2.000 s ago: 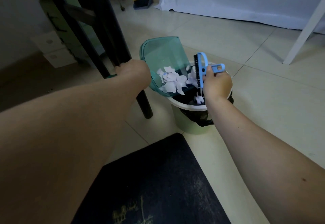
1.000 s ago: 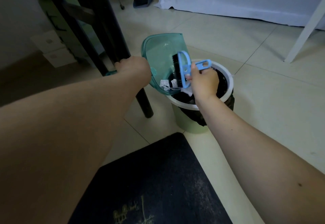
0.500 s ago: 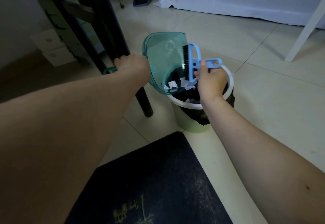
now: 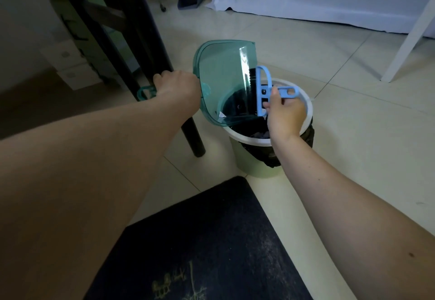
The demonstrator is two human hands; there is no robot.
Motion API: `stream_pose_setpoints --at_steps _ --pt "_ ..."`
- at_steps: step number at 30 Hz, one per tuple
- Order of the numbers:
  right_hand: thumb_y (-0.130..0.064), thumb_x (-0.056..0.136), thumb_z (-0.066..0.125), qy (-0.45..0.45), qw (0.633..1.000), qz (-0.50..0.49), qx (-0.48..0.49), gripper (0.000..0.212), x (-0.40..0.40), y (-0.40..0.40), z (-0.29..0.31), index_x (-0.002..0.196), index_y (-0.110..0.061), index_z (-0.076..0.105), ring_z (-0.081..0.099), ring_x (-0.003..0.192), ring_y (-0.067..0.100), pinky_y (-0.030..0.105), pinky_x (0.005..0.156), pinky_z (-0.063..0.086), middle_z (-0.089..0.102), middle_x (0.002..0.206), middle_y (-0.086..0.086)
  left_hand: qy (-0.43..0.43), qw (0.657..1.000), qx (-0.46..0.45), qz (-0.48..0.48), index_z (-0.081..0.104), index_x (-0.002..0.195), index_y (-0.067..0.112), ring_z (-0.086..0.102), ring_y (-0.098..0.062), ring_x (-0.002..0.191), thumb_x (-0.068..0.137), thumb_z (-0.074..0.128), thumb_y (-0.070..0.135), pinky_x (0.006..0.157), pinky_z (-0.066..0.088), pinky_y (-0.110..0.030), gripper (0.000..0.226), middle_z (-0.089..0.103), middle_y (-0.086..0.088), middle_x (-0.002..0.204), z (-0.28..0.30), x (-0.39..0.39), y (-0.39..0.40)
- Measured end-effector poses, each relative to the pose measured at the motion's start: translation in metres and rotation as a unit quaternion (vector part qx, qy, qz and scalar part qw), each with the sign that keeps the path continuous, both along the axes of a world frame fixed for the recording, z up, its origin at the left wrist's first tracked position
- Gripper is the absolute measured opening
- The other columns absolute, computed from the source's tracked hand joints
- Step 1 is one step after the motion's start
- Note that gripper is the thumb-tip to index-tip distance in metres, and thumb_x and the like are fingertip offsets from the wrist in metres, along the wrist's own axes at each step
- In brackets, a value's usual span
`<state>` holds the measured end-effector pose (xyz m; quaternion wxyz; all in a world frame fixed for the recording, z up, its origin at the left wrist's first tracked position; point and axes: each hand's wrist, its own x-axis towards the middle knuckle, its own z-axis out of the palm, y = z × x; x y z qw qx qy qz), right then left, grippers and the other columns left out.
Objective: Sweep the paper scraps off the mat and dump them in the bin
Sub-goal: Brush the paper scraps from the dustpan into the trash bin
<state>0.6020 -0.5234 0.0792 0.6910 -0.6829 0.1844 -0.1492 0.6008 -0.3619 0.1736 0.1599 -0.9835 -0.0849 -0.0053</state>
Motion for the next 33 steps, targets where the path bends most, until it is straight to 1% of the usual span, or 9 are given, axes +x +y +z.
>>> stream_pose_setpoints --at_steps 3,7,12,17,19,22,28,31,33 --pt "-0.023 0.095 0.053 -0.036 0.995 0.051 0.075 0.016 -0.002 0.011 0.010 0.086 -0.019 0.065 0.065 0.065 0.006 0.018 0.061 0.054 0.069 0.077 -0.003 -0.014 1.000 0.008 -0.017 0.057 0.115 0.010 0.049 -0.034 0.113 0.089 0.052 0.006 0.099 0.034 -0.044 0.027 0.057 -0.017 0.115 -0.002 0.002 0.000" --pt "-0.021 0.095 0.055 -0.009 0.987 0.114 0.109 0.018 0.001 0.024 0.013 0.079 -0.018 0.062 0.065 0.063 0.007 0.015 0.060 0.055 0.067 0.078 -0.002 -0.031 0.999 0.009 -0.040 0.058 0.114 0.010 0.050 -0.034 0.112 0.092 0.054 0.012 0.096 0.035 -0.042 0.022 0.058 -0.017 0.114 -0.002 0.003 0.000" --pt "-0.027 0.093 0.057 0.017 0.996 0.071 0.043 0.018 0.005 0.017 0.000 0.077 -0.022 0.063 0.068 0.072 0.011 0.029 0.073 0.057 0.067 0.074 -0.005 -0.036 0.998 0.020 -0.046 0.058 0.113 0.010 0.050 -0.033 0.110 0.092 0.055 0.011 0.096 0.035 -0.042 0.021 0.058 -0.016 0.112 -0.002 0.004 0.005" --pt "-0.031 0.095 0.053 0.047 0.998 0.017 -0.045 0.021 0.006 -0.001 -0.010 0.082 -0.018 0.063 0.065 0.075 0.019 0.036 0.075 0.054 0.069 0.081 0.006 -0.034 0.999 0.030 -0.030 0.057 0.115 0.010 0.049 -0.033 0.111 0.091 0.055 0.010 0.097 0.035 -0.042 0.024 0.057 -0.016 0.114 -0.002 0.004 0.011" --pt "-0.032 0.095 0.052 0.058 0.997 -0.005 -0.059 0.023 0.006 -0.007 -0.012 0.085 -0.015 0.064 0.065 0.076 0.019 0.039 0.078 0.055 0.067 0.080 0.003 -0.037 0.998 0.036 -0.035 0.057 0.114 0.010 0.049 -0.034 0.110 0.090 0.056 0.009 0.096 0.035 -0.043 0.025 0.057 -0.016 0.113 -0.003 0.002 0.011" --pt "-0.034 0.097 0.049 0.079 0.993 -0.044 -0.080 0.031 0.008 -0.011 -0.012 0.088 -0.009 0.064 0.059 0.071 0.019 0.035 0.073 0.051 0.061 0.073 0.000 -0.056 0.996 0.045 -0.047 0.059 0.112 0.008 0.050 -0.034 0.109 0.088 0.055 0.006 0.095 0.035 -0.043 0.025 0.057 -0.017 0.112 -0.005 0.000 0.012" --pt "-0.034 0.100 0.038 0.091 0.989 -0.079 -0.084 0.031 0.009 -0.012 -0.012 0.084 -0.012 0.053 0.053 0.069 0.018 0.029 0.065 0.040 0.046 0.061 -0.007 -0.101 0.989 0.071 -0.075 0.058 0.111 0.005 0.049 -0.034 0.109 0.086 0.050 0.001 0.094 0.035 -0.043 0.027 0.057 -0.019 0.112 -0.003 -0.004 0.012" --pt "-0.033 0.101 0.037 0.091 0.991 -0.060 -0.079 0.030 0.009 -0.009 -0.012 0.084 -0.012 0.051 0.048 0.060 0.014 0.029 0.065 0.039 0.046 0.061 -0.007 -0.119 0.986 0.081 -0.078 0.055 0.115 0.005 0.049 -0.035 0.110 0.087 0.047 0.002 0.093 0.035 -0.043 0.029 0.056 -0.020 0.114 -0.003 -0.005 0.010" --pt "-0.033 0.100 0.040 0.089 0.994 -0.008 -0.056 0.031 0.011 -0.006 -0.014 0.078 -0.015 0.053 0.056 0.063 0.013 0.032 0.067 0.045 0.054 0.065 -0.005 -0.113 0.985 0.088 -0.092 0.053 0.117 0.006 0.048 -0.036 0.109 0.086 0.049 0.002 0.092 0.036 -0.044 0.031 0.055 -0.020 0.114 -0.004 -0.006 0.009"
